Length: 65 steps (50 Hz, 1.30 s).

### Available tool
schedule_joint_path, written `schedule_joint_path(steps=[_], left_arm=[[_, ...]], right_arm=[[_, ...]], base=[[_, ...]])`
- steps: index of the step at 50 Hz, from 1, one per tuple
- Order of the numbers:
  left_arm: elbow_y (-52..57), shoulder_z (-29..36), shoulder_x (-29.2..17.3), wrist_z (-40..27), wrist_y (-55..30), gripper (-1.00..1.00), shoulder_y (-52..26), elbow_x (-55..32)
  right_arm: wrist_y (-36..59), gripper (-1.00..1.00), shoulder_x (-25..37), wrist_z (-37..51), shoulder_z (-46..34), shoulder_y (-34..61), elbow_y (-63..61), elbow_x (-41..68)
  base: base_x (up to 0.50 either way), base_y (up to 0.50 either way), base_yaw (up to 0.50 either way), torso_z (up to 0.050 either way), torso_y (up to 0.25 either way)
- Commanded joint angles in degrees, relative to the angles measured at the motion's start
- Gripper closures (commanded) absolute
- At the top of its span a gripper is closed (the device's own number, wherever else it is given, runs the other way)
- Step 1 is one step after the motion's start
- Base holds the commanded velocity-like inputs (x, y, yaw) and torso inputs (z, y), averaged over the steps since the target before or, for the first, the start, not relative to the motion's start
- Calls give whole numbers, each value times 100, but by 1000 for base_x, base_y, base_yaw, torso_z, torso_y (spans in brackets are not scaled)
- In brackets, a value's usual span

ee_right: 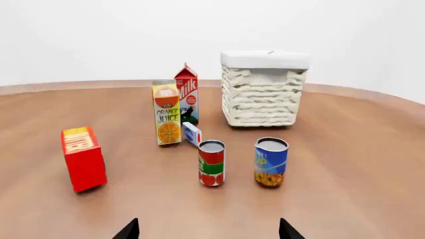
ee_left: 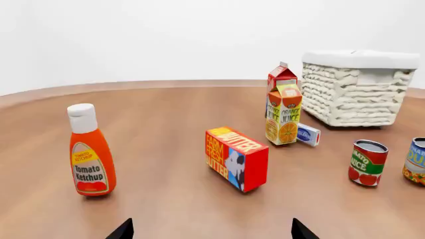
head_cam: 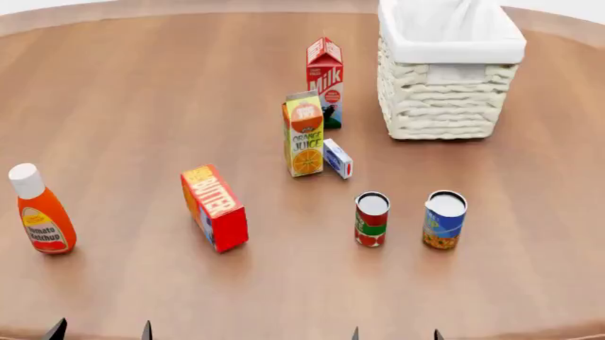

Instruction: Pick up the alphabet soup, and put it in the basket.

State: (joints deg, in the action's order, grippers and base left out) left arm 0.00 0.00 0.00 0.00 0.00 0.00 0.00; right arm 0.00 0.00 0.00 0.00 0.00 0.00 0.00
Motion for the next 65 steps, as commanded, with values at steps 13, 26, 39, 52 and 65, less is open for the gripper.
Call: schedule_joint_path(steps=[13, 26, 39, 52, 65], left_arm=[[-176, -97, -234, -462, -2, -100, -244, -841], [654, 171, -372, -692, 981, -100, 419, -608], [1205, 129, -512, -912, 1140, -100, 756, -725], [1264, -68, -623, -1095, 1282, -100, 774, -1050], [1195, -37, -709, -1224, 1275, -100, 724, -1100]], right_arm=[[-18, -100, 287, 454, -363, 141, 241, 166], [-472, -100, 482, 555, -355, -453, -683, 372], [-639, -100, 614, 700, -190, -596, -979, 685], [-683, -100, 713, 887, 36, -472, -815, 963], [-705, -100, 757, 998, 34, -292, -555, 1035]], base=[[0, 0, 0, 0, 0], [0, 0, 0, 0, 0], [0, 0, 0, 0, 0], [0, 0, 0, 0, 0], [0, 0, 0, 0, 0]])
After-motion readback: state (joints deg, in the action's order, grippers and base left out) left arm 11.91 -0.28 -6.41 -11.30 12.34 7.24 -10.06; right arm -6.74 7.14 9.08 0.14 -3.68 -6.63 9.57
